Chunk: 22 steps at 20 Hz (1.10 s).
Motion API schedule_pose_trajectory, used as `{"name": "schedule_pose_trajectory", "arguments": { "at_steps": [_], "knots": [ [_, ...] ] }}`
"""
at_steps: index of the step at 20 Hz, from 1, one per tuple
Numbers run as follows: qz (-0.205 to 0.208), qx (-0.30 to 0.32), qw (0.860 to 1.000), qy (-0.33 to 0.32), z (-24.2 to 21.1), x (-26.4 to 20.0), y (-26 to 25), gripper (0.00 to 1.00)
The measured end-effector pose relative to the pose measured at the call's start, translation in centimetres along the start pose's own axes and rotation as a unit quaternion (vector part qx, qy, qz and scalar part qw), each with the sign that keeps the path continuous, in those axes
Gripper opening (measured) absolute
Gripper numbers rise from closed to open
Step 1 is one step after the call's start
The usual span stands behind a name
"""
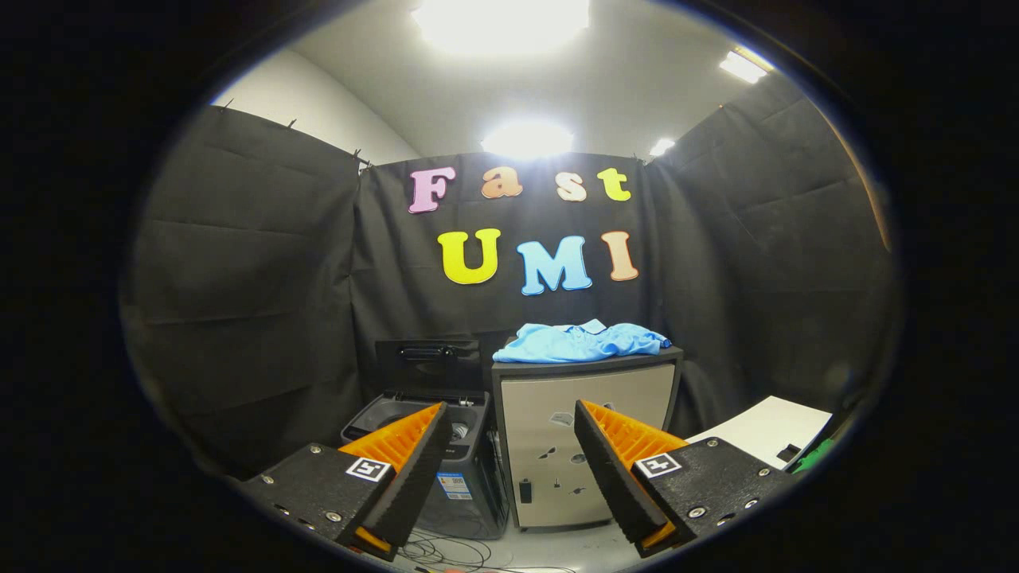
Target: Put the clothes into the washing machine and then close the washing machine lid.
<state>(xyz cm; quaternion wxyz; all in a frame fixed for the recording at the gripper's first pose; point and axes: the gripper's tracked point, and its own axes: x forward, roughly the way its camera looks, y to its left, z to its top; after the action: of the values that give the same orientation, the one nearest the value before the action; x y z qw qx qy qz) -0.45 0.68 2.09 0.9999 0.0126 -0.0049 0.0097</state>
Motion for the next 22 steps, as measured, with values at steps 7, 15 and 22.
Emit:
{"name": "schedule_pose_trajectory", "arguments": {
  "at_steps": [7,15,22],
  "knots": [
    [-0.019,-0.012,1.000,0.000,0.5,2.0,0.6,0.96],
    [-0.089,0.001,0.996,0.014,0.8,8.7,0.9,0.96],
    [-0.183,0.018,0.982,0.039,3.1,17.6,-3.5,0.96]
  ]
}}
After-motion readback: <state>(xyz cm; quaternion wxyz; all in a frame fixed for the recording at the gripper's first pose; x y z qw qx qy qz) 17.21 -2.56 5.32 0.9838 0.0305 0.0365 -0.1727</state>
